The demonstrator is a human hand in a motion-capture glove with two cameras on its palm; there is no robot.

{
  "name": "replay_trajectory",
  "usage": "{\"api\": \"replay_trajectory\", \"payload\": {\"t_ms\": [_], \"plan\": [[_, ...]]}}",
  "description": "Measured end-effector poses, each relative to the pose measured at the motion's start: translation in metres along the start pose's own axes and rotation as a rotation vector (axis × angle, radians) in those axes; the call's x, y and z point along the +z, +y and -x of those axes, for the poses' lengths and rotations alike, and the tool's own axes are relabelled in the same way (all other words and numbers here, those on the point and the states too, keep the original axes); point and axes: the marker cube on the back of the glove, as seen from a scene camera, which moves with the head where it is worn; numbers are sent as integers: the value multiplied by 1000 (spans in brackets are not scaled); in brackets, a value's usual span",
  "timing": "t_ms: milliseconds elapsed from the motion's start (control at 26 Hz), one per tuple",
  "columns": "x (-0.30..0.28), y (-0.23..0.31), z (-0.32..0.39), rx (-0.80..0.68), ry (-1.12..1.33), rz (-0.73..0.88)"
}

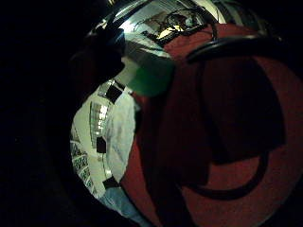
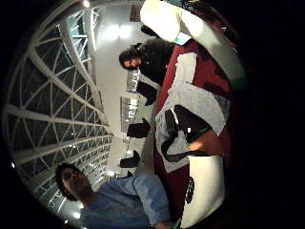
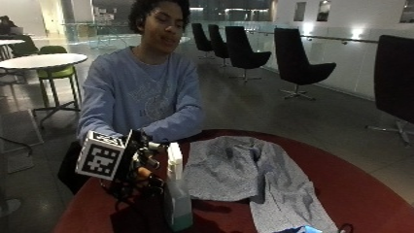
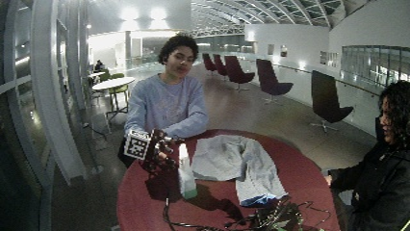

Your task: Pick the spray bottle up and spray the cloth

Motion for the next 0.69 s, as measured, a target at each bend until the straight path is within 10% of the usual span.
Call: {"api": "replay_trajectory", "payload": {"t_ms": [693], "plan": [[50,-69,-26,113,-55,-121]]}}
